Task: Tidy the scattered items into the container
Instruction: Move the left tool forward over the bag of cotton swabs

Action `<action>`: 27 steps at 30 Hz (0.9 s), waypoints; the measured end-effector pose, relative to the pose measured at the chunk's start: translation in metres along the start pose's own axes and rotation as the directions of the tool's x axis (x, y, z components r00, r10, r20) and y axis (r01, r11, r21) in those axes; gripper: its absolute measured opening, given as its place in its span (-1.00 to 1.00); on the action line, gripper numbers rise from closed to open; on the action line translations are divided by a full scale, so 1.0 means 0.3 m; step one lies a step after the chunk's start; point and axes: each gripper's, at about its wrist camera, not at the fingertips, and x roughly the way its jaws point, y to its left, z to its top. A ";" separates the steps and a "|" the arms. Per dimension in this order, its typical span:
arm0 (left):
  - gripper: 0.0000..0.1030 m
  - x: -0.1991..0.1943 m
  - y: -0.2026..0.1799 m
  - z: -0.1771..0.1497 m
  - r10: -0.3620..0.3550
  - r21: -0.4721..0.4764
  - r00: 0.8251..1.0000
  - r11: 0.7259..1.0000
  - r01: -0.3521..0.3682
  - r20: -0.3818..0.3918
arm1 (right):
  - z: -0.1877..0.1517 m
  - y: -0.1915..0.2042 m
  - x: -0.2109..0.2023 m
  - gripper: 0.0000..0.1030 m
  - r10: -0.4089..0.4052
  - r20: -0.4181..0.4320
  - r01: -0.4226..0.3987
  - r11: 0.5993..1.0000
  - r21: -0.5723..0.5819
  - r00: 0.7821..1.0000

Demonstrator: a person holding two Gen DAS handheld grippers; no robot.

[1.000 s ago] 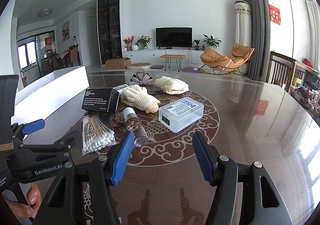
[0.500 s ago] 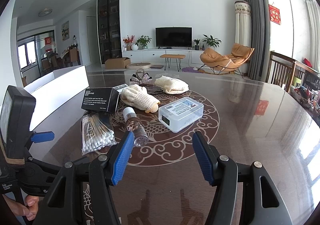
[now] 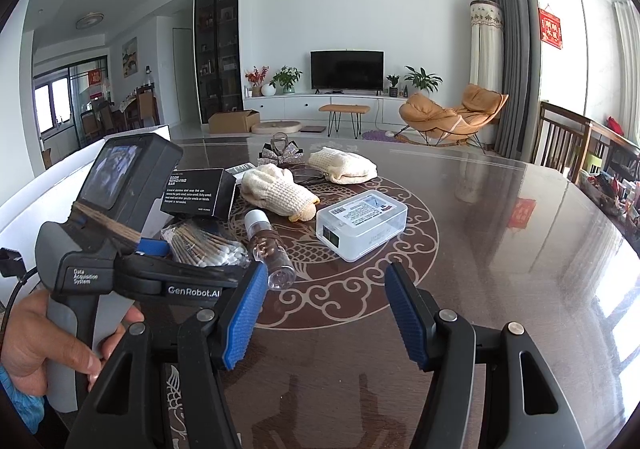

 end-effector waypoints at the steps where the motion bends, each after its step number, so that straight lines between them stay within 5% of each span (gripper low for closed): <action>1: 1.00 0.008 0.004 0.010 0.002 -0.004 1.000 1.000 -0.002 0.006 | -0.001 0.000 0.001 0.20 -0.001 -0.002 0.001 1.000 -0.001 1.000; 27: 1.00 0.020 0.023 0.037 0.006 -0.017 1.000 1.000 -0.006 0.022 | -0.001 0.001 0.021 0.21 -0.012 -0.060 0.011 1.000 -0.015 0.998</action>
